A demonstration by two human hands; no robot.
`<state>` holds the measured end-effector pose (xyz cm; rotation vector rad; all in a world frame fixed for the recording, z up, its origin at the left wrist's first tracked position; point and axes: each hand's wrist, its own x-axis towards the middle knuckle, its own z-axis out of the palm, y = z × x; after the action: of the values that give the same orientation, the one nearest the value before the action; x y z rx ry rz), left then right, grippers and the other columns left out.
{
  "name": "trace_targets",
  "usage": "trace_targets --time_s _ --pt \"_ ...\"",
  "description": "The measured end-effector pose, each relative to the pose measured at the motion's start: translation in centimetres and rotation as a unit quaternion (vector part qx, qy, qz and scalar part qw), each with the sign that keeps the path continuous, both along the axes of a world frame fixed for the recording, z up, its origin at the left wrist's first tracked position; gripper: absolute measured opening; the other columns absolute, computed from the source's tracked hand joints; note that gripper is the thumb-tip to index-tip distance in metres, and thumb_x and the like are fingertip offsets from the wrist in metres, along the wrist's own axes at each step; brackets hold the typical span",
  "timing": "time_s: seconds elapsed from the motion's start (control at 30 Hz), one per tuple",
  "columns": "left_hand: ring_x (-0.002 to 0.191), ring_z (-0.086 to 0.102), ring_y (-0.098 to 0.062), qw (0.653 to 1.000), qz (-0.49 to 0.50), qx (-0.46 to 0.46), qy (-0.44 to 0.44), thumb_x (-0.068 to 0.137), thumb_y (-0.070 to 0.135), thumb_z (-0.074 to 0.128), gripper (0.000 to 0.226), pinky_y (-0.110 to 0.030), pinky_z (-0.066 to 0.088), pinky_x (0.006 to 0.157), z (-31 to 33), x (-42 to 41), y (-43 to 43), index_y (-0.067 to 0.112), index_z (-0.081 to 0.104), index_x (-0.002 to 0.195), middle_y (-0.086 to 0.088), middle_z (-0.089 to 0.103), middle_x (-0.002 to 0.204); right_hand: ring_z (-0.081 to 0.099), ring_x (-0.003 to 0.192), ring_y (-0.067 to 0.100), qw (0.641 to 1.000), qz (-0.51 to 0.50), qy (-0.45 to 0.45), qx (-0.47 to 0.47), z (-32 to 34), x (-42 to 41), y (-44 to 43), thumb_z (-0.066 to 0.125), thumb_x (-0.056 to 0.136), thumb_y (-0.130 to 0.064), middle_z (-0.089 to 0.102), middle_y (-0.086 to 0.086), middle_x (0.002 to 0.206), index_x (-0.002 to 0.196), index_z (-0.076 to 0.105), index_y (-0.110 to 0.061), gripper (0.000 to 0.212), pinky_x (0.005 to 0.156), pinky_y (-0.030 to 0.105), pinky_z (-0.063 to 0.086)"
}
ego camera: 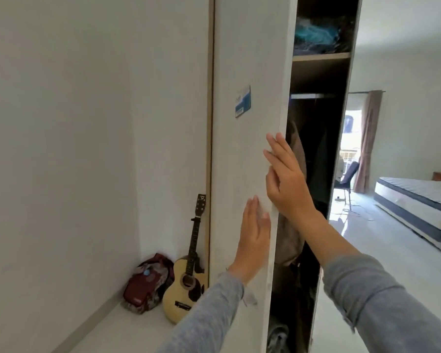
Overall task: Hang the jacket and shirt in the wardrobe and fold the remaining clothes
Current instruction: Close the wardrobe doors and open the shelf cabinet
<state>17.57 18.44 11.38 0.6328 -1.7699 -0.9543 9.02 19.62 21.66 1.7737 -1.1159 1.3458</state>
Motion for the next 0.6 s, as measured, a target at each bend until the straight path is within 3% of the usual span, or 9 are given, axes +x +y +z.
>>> trace_targets --time_s 0.17,0.27,0.37,0.4,0.5,0.6 --pt "0.137 -0.005 0.011 0.996 0.003 -0.083 -0.038 0.099 0.046 0.029 0.059 -0.013 0.005 0.108 -0.2 -5.8 -2.6 0.034 -0.001 0.149 0.020 -0.008 0.156 0.016 0.144 0.013 0.999 -0.035 -0.034 0.005 -0.5 -6.7 -0.8 0.033 0.089 -0.004 0.031 0.006 0.150 0.131 0.046 0.008 0.046 0.116 0.018 0.015" --pt "0.137 -0.008 0.009 0.986 0.027 -0.144 -0.076 0.100 0.041 0.030 0.060 -0.011 0.002 0.109 0.1 -8.4 -5.0 0.033 -0.004 0.148 0.021 -0.012 0.154 0.012 0.144 0.009 0.997 -0.060 -0.037 0.009 -0.8 -10.3 -1.7 0.038 0.086 0.003 0.026 0.001 0.150 0.132 0.046 0.007 0.047 0.113 0.012 0.014" --pt "0.137 -0.011 0.010 0.968 0.068 -0.215 -0.109 0.101 0.037 0.032 0.060 0.001 -0.005 0.102 0.7 -10.8 -7.7 0.034 -0.006 0.147 0.020 -0.014 0.152 0.017 0.142 0.016 0.995 -0.094 -0.025 0.006 -0.7 -13.4 -2.6 0.043 0.081 0.007 0.029 0.006 0.150 0.132 0.046 0.005 0.052 0.109 0.004 0.012" --pt "0.137 -0.011 0.008 0.962 0.079 -0.233 -0.115 0.101 0.035 0.032 0.060 0.001 -0.006 0.101 1.1 -11.5 -8.6 0.033 -0.006 0.147 0.019 -0.014 0.152 0.019 0.141 0.017 0.993 -0.116 -0.016 0.005 -0.8 -14.4 -2.9 0.045 0.080 0.005 0.032 0.009 0.150 0.133 0.045 0.004 0.053 0.111 0.008 0.013" --pt "0.141 -0.010 0.001 0.946 0.113 -0.279 -0.121 0.101 0.033 0.033 0.058 -0.009 -0.003 0.110 2.1 -13.8 -11.6 0.033 -0.005 0.145 0.016 -0.013 0.152 0.022 0.139 0.022 0.983 -0.182 0.007 -0.006 -0.8 -17.5 -4.5 0.052 0.077 0.000 0.036 0.015 0.148 0.136 0.039 0.000 0.061 0.113 0.038 0.025" --pt "0.143 -0.009 -0.003 0.930 0.151 -0.311 -0.129 0.097 0.039 0.024 0.057 -0.022 0.000 0.116 2.8 -15.5 -14.1 0.028 -0.002 0.147 0.009 -0.009 0.155 0.021 0.140 0.024 0.976 -0.219 0.016 0.005 -1.0 -19.4 -6.3 0.054 0.076 -0.004 0.033 0.016 0.149 0.140 0.031 -0.001 0.068 0.110 0.048 0.030"
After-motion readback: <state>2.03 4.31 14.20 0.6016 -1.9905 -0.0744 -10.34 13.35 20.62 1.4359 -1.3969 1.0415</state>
